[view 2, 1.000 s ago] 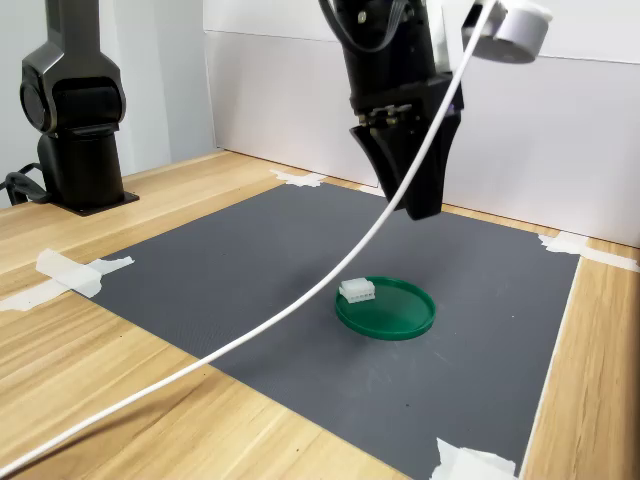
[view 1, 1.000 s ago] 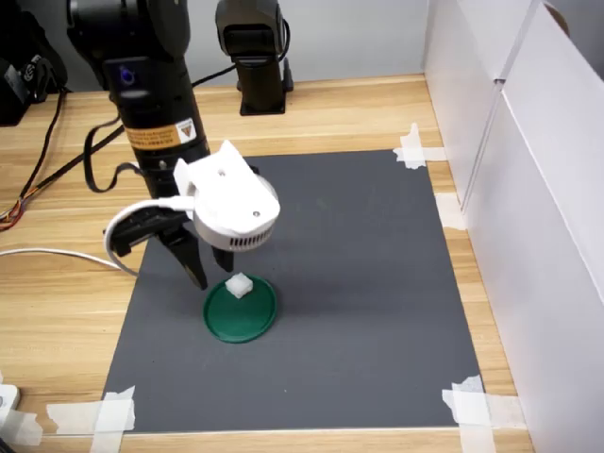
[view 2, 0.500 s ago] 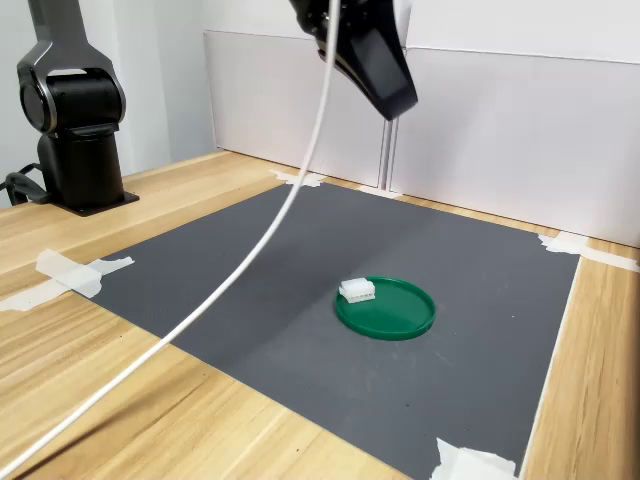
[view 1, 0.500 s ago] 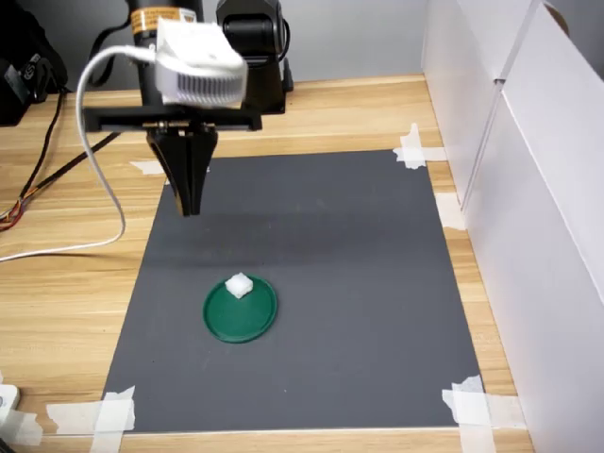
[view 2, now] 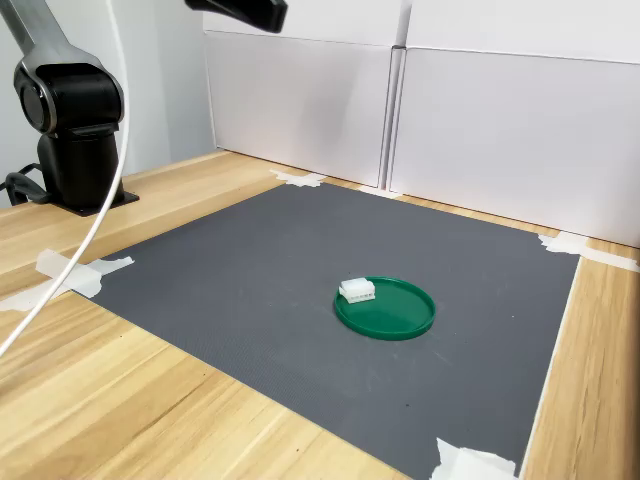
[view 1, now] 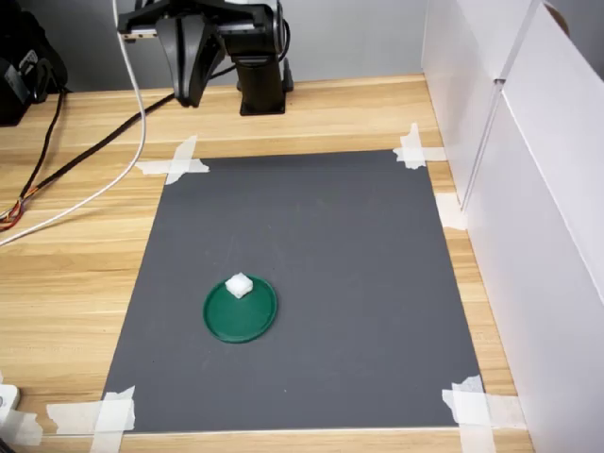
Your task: Grasp a white terminal and put it in the green lid.
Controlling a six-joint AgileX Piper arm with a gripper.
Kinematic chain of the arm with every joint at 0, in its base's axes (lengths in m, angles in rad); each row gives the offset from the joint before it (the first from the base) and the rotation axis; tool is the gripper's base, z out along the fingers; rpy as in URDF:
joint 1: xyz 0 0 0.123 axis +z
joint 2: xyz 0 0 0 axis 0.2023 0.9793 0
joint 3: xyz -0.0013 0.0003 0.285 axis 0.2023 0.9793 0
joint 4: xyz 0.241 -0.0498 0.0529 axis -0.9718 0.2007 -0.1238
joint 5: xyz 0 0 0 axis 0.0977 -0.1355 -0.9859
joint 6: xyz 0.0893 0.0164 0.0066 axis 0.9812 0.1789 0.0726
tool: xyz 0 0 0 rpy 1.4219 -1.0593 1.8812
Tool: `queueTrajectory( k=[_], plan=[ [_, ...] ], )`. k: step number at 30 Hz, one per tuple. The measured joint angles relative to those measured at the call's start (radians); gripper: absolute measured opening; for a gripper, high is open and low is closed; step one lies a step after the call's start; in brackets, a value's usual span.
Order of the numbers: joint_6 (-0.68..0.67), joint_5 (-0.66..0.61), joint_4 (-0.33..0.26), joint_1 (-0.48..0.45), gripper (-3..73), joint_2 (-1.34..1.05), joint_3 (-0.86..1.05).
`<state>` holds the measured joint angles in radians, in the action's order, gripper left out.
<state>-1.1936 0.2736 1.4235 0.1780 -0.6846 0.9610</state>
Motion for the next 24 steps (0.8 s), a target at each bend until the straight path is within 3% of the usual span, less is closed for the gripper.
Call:
queueTrajectory(
  k=[12,24],
  plan=[
    [0.006,-0.001,0.002,0.0,-2.0,-0.317,0.323],
    [0.006,-0.086,0.002,0.0,-2.0,-0.52,0.427]
  ],
)
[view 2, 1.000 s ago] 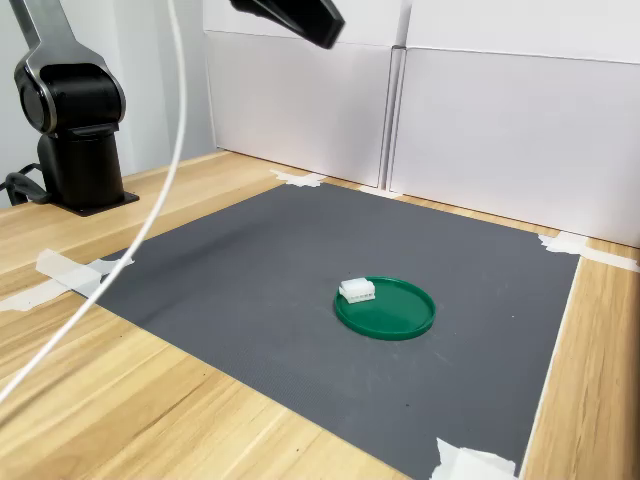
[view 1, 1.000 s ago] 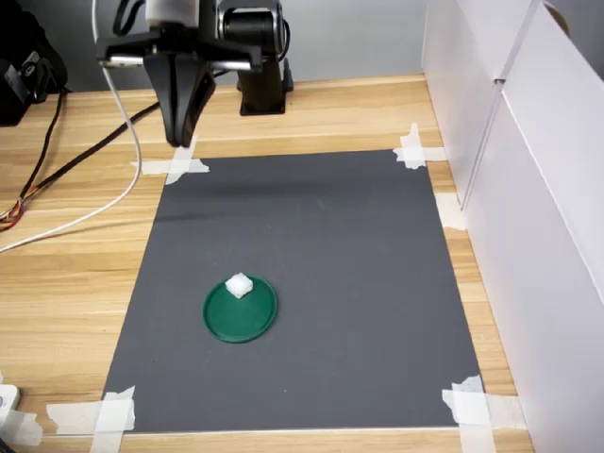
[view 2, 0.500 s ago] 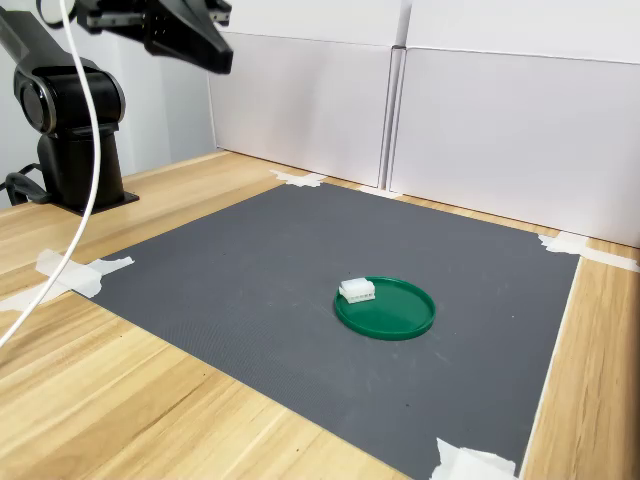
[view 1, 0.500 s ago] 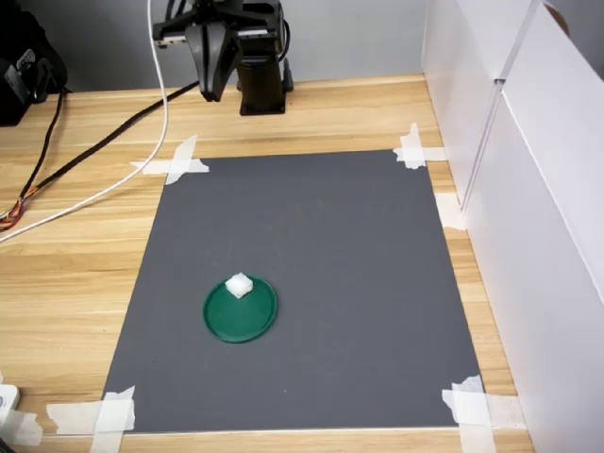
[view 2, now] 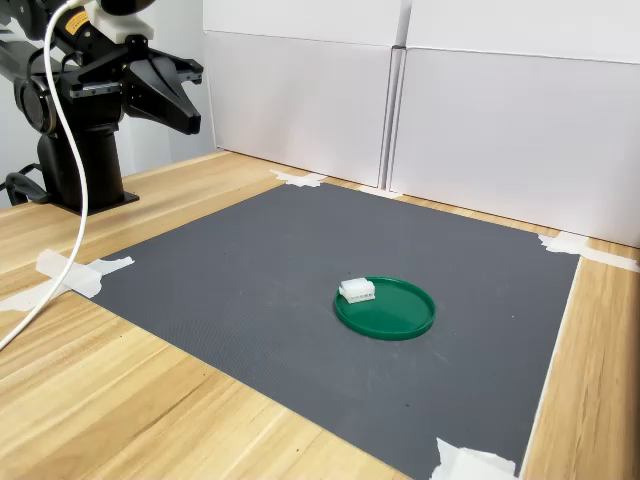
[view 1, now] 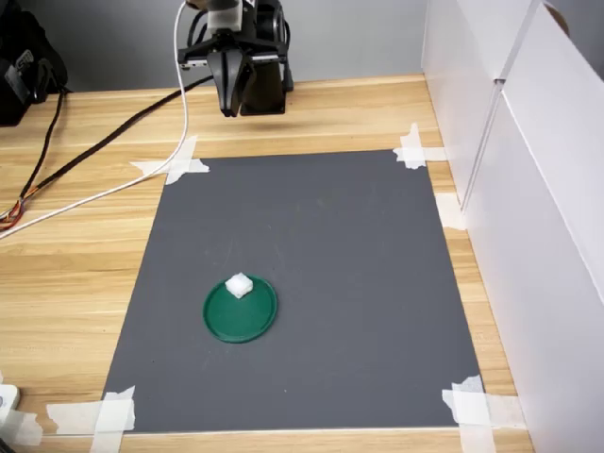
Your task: Grasp a white terminal and put it in the green lid.
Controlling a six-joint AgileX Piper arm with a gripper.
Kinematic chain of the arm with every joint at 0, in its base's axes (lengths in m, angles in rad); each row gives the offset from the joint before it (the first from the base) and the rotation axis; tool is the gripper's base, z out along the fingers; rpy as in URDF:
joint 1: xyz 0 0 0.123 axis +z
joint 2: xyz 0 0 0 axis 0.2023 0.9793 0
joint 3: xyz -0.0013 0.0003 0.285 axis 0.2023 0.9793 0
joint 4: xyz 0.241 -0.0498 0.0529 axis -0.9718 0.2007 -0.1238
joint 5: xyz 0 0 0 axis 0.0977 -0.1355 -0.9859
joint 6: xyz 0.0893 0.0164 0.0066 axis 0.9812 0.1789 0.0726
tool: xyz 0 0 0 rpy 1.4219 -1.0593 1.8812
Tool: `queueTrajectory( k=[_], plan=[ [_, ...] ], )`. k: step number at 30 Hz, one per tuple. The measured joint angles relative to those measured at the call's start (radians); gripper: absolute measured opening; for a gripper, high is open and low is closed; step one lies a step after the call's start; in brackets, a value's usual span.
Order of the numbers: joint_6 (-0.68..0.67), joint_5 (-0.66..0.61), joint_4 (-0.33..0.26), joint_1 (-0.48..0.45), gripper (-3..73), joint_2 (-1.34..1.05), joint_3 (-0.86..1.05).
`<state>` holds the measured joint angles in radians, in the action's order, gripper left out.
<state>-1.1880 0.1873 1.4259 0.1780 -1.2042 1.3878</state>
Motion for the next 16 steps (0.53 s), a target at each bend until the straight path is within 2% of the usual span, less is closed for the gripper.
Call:
queueTrajectory(
  k=[16],
  plan=[
    [0.0,-0.021,0.004,0.0,-2.0,-0.112,0.0]
  ],
)
